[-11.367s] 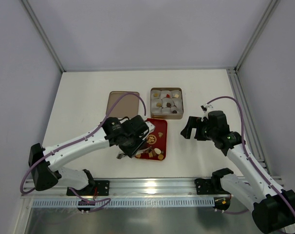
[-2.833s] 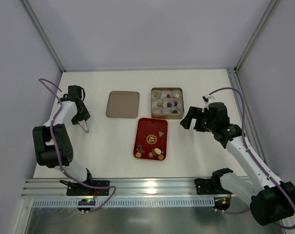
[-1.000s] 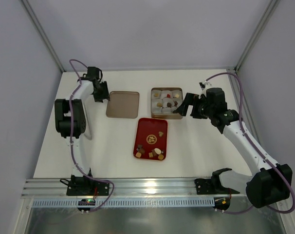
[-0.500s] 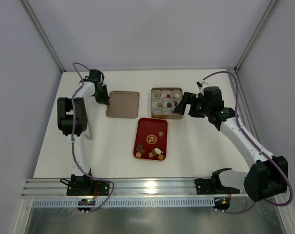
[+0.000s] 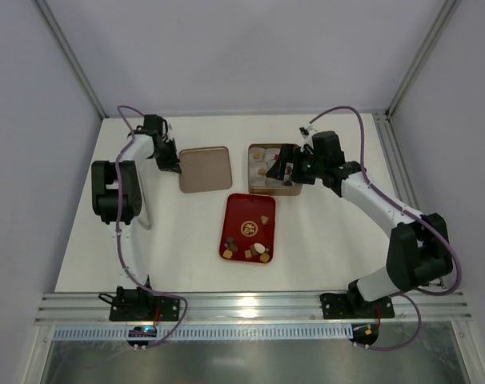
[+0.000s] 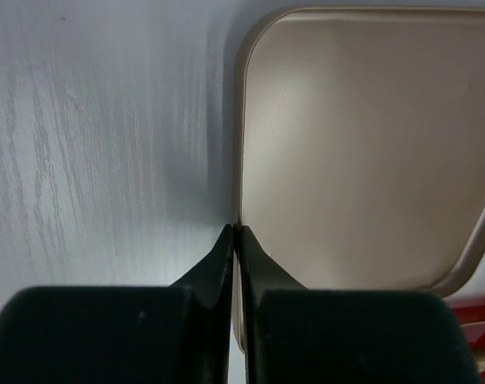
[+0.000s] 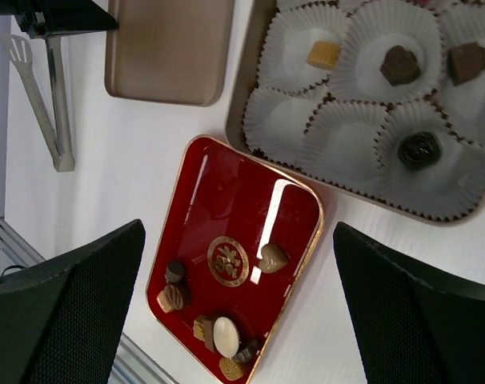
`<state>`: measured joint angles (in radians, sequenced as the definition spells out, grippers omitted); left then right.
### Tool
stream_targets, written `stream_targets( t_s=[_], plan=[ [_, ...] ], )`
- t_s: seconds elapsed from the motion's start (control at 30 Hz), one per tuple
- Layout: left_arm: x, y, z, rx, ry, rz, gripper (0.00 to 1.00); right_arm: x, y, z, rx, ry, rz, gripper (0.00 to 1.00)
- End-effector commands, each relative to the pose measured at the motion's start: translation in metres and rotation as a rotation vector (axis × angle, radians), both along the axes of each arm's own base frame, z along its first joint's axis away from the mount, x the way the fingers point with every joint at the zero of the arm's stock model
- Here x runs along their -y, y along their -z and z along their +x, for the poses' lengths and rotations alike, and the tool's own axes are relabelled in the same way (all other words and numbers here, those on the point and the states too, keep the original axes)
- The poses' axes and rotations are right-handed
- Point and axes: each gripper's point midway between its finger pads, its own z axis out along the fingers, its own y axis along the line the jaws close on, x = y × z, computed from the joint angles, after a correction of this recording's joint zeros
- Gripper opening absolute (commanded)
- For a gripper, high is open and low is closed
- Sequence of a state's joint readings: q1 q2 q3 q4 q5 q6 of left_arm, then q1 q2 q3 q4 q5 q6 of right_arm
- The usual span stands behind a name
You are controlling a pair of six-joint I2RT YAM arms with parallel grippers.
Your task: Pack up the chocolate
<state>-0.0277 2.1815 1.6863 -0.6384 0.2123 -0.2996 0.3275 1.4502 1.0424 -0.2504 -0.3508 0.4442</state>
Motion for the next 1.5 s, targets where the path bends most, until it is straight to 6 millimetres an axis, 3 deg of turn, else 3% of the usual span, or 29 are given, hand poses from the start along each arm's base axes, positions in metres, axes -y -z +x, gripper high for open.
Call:
stream_targets(
  t_s=[0.0,0.17,0.2,0.27,0.3,0.37,0.4,0.43,0.47,0.57,0.67,0.8,1.13,1.2,1.33,1.47],
  plan=[
    [0.005,-0.055,0.000,0.082,-0.002,-0.094,0.00,-0.042,-0.041,0.028,0.119,-0.073,0.072,1.00],
    [0.010,-0.074,-0.014,0.097,0.002,-0.125,0.00,-0.079,-0.038,0.051,0.109,-0.125,0.079,1.00],
    [-0.001,-0.079,-0.014,0.108,-0.024,-0.130,0.00,-0.091,-0.034,0.058,0.098,-0.139,0.074,1.00],
    [-0.002,-0.084,-0.016,0.113,-0.029,-0.136,0.00,-0.105,-0.031,0.062,0.084,-0.164,0.076,1.00],
    [-0.002,-0.086,-0.018,0.113,-0.034,-0.144,0.00,-0.115,-0.043,0.068,0.106,-0.176,0.091,1.00],
    [0.000,-0.092,-0.022,0.118,-0.037,-0.157,0.00,-0.133,-0.028,0.071,0.082,-0.202,0.079,1.00],
    [0.000,-0.094,-0.023,0.119,-0.041,-0.160,0.00,-0.141,-0.037,0.076,0.097,-0.209,0.083,1.00],
    [0.000,-0.095,-0.026,0.120,-0.042,-0.164,0.00,-0.149,-0.017,0.080,0.055,-0.215,0.068,1.00],
    [-0.001,-0.096,-0.027,0.120,-0.046,-0.166,0.00,-0.156,-0.025,0.085,0.066,-0.220,0.079,1.00],
    [0.000,-0.103,-0.031,0.128,-0.051,-0.191,0.00,-0.169,-0.008,0.092,0.029,-0.225,0.080,1.00],
    [0.003,-0.116,-0.034,0.150,-0.048,-0.219,0.00,-0.175,0.004,0.096,0.002,-0.219,0.086,1.00],
    [0.001,-0.125,-0.037,0.168,-0.051,-0.230,0.00,-0.180,0.005,0.100,-0.005,-0.221,0.104,1.00],
    [0.005,-0.147,-0.042,0.207,-0.049,-0.311,0.00,-0.200,0.002,0.099,-0.057,-0.243,0.231,1.00],
    [0.007,-0.149,-0.043,0.209,-0.046,-0.324,0.00,-0.206,-0.005,0.098,-0.069,-0.252,0.289,1.00],
    [0.008,-0.149,-0.045,0.211,-0.047,-0.332,0.00,-0.218,-0.019,0.094,-0.092,-0.280,0.389,0.88],
    [0.009,-0.149,-0.048,0.213,-0.042,-0.336,0.00,-0.226,-0.031,0.089,-0.106,-0.312,0.486,0.67]
  ],
)
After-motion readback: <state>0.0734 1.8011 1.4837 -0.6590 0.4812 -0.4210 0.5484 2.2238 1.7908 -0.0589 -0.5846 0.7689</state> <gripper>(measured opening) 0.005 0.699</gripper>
